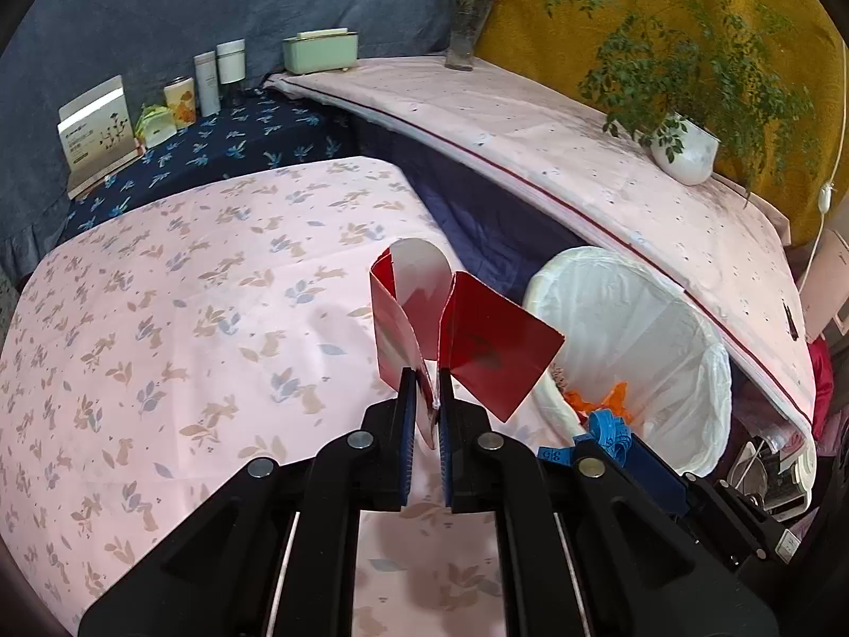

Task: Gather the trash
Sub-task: 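Carry the red packet and blue cord over the white bin and open both grippers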

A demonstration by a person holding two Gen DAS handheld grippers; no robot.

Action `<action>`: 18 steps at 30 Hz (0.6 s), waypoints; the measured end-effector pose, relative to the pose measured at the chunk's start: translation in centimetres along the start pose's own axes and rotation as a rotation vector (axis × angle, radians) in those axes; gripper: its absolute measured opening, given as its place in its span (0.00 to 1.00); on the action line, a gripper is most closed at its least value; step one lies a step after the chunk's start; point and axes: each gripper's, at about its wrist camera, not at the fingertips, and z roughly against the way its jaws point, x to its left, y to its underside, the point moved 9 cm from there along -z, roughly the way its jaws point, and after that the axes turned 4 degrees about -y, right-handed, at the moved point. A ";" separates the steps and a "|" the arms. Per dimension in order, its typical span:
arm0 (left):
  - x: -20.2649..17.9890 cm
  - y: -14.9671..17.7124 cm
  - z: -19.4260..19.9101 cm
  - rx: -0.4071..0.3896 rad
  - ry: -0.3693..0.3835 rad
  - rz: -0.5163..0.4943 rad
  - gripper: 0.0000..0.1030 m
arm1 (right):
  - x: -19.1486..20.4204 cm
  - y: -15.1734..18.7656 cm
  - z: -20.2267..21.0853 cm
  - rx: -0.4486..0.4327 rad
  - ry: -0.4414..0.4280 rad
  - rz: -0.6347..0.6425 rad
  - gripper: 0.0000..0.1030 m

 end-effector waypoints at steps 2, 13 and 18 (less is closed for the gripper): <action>-1.0 -0.2 0.1 -0.002 0.010 -0.010 0.07 | -0.9 -0.3 0.5 -0.013 0.010 -0.010 0.24; -8.0 -1.8 -0.2 -0.006 0.081 -0.093 0.08 | -7.9 -2.2 3.0 -0.076 0.078 -0.096 0.24; -10.9 -2.6 -1.1 0.002 0.121 -0.112 0.11 | -10.8 -2.9 3.3 -0.091 0.106 -0.134 0.24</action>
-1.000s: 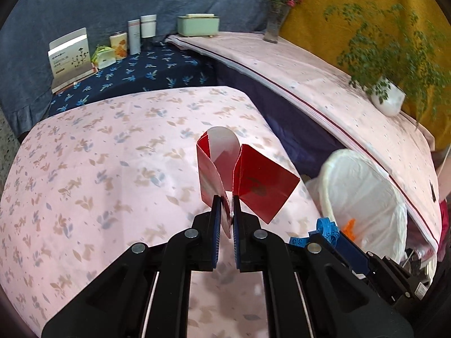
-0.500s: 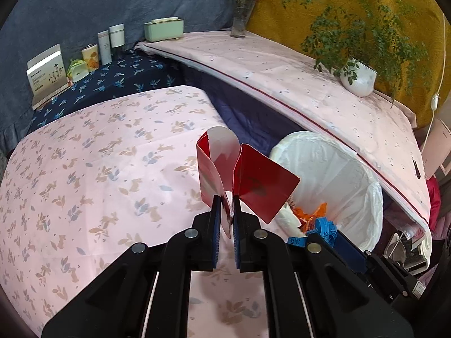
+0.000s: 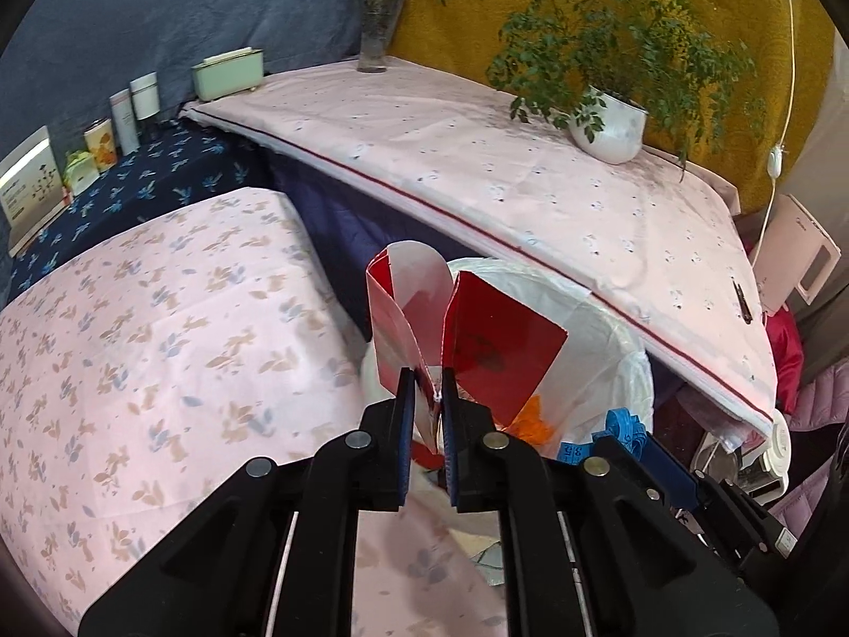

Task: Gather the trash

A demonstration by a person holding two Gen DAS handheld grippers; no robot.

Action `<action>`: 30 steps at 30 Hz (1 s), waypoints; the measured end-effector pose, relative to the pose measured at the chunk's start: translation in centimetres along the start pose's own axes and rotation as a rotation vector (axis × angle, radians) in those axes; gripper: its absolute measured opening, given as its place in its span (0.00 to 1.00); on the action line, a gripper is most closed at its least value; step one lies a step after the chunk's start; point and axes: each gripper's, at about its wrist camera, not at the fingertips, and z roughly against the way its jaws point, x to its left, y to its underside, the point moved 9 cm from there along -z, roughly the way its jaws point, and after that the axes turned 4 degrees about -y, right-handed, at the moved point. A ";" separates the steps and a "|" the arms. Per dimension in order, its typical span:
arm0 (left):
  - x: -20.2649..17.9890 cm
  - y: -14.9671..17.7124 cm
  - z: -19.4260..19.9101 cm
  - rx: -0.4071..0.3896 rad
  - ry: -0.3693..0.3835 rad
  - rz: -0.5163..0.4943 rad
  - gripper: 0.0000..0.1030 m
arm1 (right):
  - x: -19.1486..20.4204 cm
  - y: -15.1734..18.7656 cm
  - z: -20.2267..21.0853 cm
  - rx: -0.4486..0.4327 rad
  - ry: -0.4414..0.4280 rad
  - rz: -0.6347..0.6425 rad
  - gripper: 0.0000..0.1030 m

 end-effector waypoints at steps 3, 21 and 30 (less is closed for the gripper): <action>-1.0 -0.6 -0.6 -0.002 0.013 -0.007 0.14 | -1.4 -0.5 -0.3 -0.002 0.012 -0.016 0.24; 1.1 -0.4 -2.8 0.014 -0.050 0.023 0.50 | -0.7 -1.5 -2.9 0.023 -0.002 -0.006 0.29; 3.6 0.4 -2.7 0.016 -0.104 0.040 0.60 | 0.6 -1.7 -3.3 0.019 0.007 0.031 0.51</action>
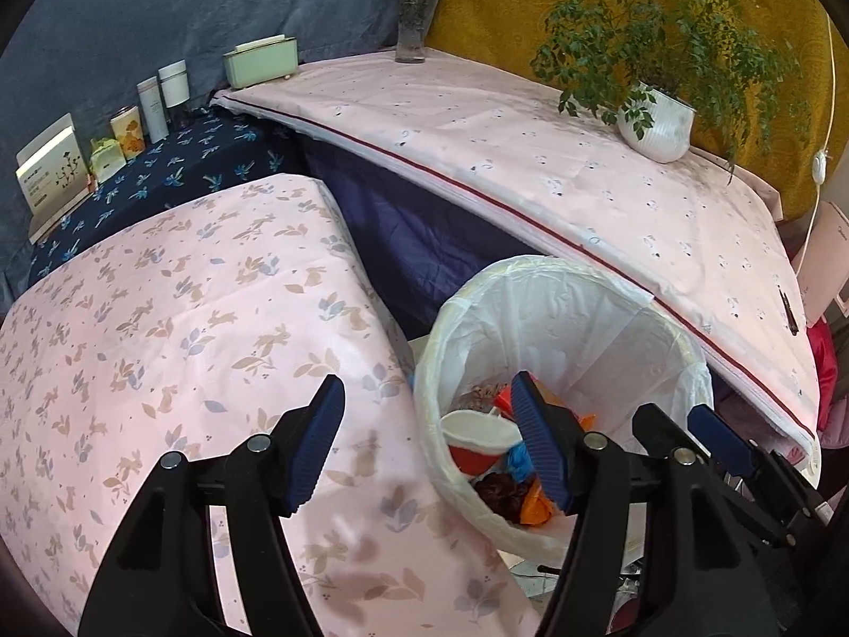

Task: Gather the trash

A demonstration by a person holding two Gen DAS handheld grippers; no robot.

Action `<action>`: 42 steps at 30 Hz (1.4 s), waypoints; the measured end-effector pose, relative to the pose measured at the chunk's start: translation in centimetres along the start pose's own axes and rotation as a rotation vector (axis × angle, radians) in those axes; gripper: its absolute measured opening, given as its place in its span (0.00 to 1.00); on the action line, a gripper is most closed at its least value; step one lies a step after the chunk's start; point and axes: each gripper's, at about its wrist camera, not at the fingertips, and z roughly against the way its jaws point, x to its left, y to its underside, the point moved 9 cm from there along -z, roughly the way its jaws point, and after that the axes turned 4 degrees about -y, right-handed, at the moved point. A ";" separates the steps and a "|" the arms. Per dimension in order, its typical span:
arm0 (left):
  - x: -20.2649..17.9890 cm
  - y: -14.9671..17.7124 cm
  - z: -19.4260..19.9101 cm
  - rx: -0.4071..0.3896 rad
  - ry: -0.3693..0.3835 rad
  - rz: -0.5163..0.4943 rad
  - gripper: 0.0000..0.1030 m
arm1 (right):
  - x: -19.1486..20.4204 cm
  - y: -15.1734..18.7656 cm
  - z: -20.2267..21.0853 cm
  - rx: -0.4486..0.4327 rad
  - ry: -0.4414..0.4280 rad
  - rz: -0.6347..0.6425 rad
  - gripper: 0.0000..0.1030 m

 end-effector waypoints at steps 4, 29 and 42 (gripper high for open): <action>1.0 0.4 0.2 0.002 -0.017 0.010 0.65 | 0.7 0.5 0.2 0.008 -0.006 0.014 0.53; 4.7 6.5 4.2 0.010 -0.112 0.000 0.89 | 1.4 5.2 5.4 -0.013 0.041 0.152 0.92; 3.8 8.4 5.1 0.011 -0.128 -0.025 0.92 | -0.4 6.6 7.0 -0.019 0.082 0.181 0.94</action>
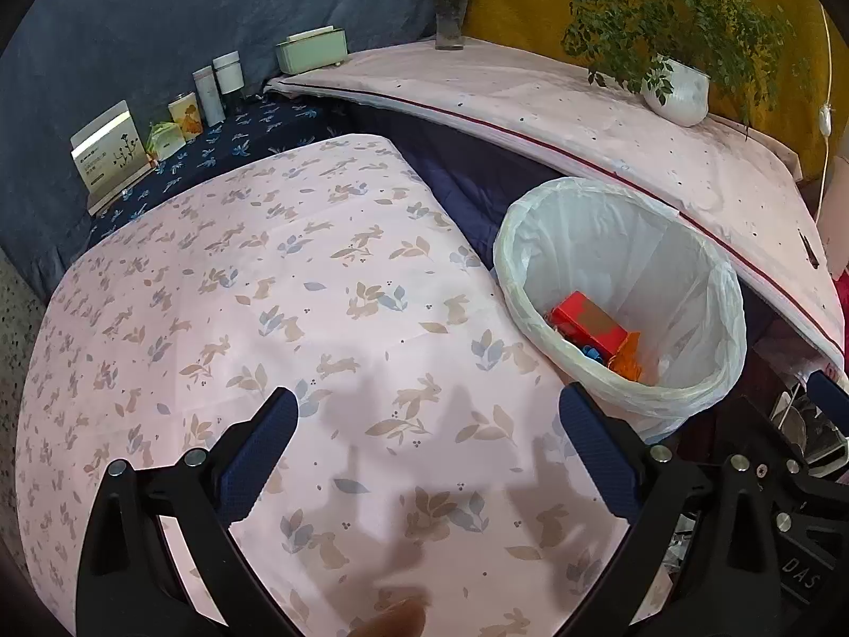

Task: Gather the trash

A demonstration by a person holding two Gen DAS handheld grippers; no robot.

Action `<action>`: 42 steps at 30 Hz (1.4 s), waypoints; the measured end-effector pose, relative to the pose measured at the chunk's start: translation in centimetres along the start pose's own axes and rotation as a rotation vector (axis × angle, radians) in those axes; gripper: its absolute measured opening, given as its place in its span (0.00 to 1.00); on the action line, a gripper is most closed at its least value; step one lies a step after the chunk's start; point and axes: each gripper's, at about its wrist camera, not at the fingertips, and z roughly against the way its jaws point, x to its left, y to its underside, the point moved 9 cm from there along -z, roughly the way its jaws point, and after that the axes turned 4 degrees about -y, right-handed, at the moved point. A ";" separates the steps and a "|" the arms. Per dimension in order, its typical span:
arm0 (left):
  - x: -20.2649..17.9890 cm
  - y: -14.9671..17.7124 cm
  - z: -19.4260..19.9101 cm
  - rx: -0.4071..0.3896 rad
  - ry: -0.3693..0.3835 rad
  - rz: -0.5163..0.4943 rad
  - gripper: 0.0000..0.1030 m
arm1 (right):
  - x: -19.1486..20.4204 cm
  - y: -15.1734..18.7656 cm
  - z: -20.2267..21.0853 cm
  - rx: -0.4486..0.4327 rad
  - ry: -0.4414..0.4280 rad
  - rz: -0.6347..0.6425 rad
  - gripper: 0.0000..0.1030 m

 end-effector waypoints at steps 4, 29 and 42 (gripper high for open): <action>-0.5 0.3 0.1 0.002 0.001 -0.006 0.92 | -0.5 0.1 0.4 -0.015 0.031 0.019 0.94; -1.5 1.1 0.1 0.017 -0.014 -0.019 0.92 | -0.8 1.1 0.7 0.008 0.036 0.036 0.94; -1.5 1.4 0.3 0.024 -0.021 -0.005 0.92 | -0.7 1.3 0.6 0.011 0.034 0.039 0.94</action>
